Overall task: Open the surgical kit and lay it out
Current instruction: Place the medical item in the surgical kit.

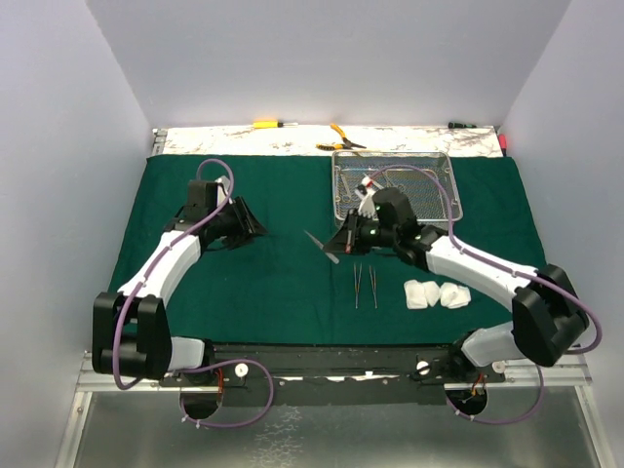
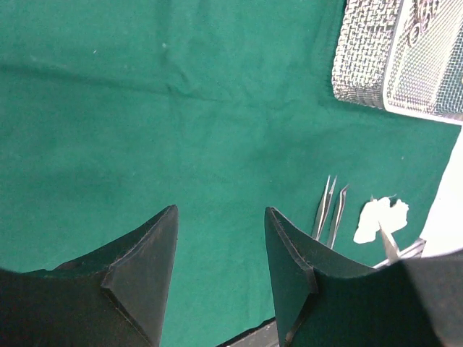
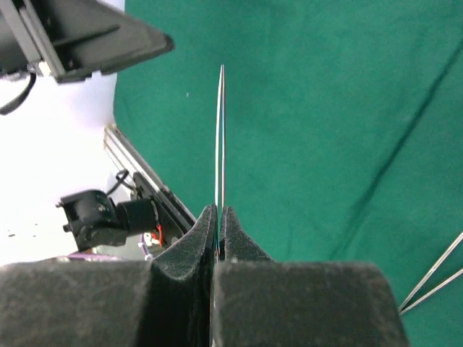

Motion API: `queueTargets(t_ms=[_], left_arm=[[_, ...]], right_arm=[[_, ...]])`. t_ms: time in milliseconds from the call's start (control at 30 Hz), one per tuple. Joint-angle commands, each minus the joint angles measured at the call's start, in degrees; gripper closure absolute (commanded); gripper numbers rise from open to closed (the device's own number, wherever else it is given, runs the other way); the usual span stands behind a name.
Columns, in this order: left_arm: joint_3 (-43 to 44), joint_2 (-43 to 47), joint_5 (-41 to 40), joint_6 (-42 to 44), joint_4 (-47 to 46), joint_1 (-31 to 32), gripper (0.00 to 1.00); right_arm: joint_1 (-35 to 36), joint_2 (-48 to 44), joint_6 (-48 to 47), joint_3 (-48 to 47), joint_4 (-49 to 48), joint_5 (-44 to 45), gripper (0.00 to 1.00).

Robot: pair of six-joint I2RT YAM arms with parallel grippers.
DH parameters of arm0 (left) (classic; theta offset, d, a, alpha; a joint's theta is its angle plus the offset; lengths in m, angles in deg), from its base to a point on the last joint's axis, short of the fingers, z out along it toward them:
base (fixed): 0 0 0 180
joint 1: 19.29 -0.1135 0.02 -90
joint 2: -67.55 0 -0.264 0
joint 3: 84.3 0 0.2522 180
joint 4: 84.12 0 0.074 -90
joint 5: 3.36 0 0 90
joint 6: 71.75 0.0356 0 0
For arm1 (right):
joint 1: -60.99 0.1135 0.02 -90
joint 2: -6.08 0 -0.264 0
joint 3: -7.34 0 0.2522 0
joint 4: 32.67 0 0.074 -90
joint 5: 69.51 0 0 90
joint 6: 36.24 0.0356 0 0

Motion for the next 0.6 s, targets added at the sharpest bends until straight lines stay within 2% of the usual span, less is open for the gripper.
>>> queueTargets(t_ms=[0,100,200,400,567], left_arm=[[-3.21,4.50,-3.58,2.15,-0.65,-0.11,0.48],[-4.76,5.75,-4.07,2.36,-0.63,-0.13,0.48],[-6.07,6.86,-4.49,2.53,-0.68,-0.16,0.48],[-8.07,8.83,-4.97,3.20,-0.66,-0.11,0.48],[-9.30,9.88,-5.37,3.57,-0.68,-0.11,0.48]], right_arm=[[10.32,-2.81,1.18,-1.93,9.98,22.24,0.99],[17.10,-0.61,7.73,-3.98,18.94,38.20,0.99],[23.00,2.97,14.41,-5.38,24.70,48.96,0.99],[28.37,12.47,19.25,-8.67,32.48,61.41,0.99],[30.21,14.07,20.56,-9.07,33.84,65.56,0.99]])
